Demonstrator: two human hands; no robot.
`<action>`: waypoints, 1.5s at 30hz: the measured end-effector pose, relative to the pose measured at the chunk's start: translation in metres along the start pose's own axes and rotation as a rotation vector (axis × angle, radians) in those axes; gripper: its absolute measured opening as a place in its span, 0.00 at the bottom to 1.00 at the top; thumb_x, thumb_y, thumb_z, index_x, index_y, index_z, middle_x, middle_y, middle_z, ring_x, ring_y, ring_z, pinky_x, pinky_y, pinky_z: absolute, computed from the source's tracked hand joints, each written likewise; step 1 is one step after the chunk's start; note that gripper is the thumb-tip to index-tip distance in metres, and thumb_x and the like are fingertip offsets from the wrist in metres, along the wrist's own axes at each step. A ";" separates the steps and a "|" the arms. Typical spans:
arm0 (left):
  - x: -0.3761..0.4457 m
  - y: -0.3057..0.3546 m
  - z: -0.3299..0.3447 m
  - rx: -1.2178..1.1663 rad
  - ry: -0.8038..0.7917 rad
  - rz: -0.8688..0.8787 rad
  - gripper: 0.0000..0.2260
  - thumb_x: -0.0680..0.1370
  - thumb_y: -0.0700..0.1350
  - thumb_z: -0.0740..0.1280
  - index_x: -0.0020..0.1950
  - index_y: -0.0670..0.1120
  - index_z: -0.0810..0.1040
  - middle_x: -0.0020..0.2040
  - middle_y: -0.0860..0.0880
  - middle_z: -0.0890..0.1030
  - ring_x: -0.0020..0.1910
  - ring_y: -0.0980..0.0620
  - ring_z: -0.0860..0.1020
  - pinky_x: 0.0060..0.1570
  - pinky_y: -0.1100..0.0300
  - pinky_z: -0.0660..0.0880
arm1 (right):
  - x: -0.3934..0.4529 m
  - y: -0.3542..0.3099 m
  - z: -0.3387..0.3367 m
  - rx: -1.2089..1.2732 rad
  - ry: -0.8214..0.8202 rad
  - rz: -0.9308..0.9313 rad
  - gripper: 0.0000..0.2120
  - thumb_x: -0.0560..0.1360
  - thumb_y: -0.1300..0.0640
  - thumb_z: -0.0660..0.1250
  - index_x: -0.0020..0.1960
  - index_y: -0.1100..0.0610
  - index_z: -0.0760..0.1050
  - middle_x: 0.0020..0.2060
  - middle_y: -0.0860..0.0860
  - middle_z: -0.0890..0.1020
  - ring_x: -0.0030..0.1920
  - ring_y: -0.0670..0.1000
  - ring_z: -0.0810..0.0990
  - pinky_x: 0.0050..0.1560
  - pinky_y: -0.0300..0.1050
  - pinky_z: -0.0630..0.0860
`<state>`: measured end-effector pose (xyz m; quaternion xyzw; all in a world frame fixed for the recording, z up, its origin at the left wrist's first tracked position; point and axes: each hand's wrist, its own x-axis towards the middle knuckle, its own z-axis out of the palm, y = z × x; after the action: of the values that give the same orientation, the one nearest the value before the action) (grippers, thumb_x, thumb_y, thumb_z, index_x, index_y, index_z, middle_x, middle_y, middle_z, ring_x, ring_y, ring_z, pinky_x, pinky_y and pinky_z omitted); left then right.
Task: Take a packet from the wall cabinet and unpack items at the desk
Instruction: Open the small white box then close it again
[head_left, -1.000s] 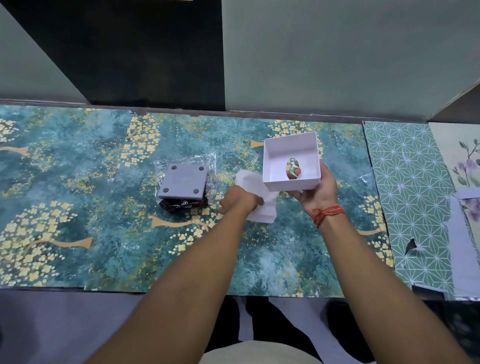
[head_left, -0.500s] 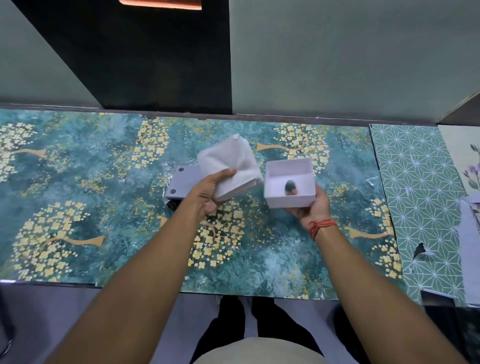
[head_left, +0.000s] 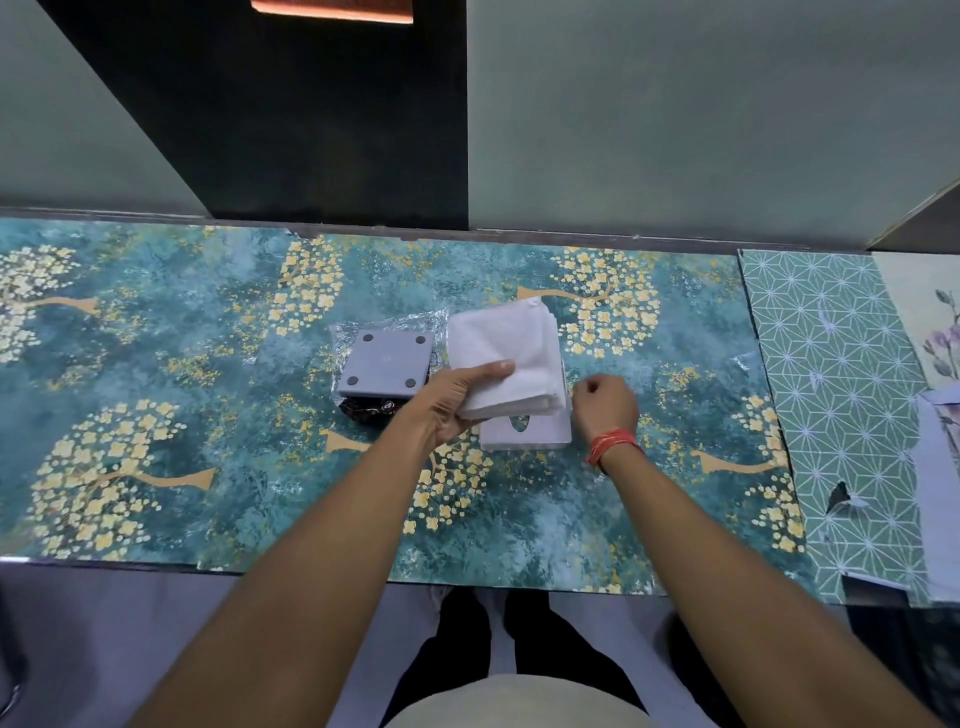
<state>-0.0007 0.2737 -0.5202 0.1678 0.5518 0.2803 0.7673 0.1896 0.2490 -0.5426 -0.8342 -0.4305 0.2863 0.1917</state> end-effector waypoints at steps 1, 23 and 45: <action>-0.001 0.000 0.002 0.001 -0.009 0.011 0.11 0.71 0.39 0.75 0.52 0.42 0.80 0.46 0.45 0.85 0.43 0.47 0.82 0.39 0.56 0.82 | 0.000 -0.005 -0.005 0.044 0.108 -0.024 0.16 0.78 0.58 0.59 0.32 0.59 0.72 0.27 0.54 0.73 0.31 0.57 0.71 0.30 0.44 0.62; -0.009 -0.002 0.019 0.117 0.208 0.162 0.07 0.79 0.46 0.61 0.46 0.45 0.75 0.44 0.46 0.77 0.40 0.47 0.75 0.40 0.56 0.70 | 0.000 -0.046 -0.021 0.465 -0.405 0.069 0.13 0.72 0.63 0.66 0.56 0.62 0.73 0.53 0.59 0.80 0.49 0.60 0.79 0.46 0.52 0.77; 0.013 -0.030 0.010 1.118 0.454 0.358 0.24 0.73 0.44 0.72 0.67 0.41 0.70 0.66 0.39 0.69 0.63 0.38 0.72 0.59 0.50 0.71 | 0.008 -0.038 0.004 -0.155 -0.293 0.079 0.25 0.70 0.57 0.71 0.64 0.61 0.69 0.64 0.62 0.70 0.56 0.62 0.77 0.49 0.48 0.75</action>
<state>0.0195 0.2584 -0.5432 0.5696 0.7276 0.1023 0.3684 0.1677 0.2771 -0.5272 -0.8122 -0.4414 0.3781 0.0503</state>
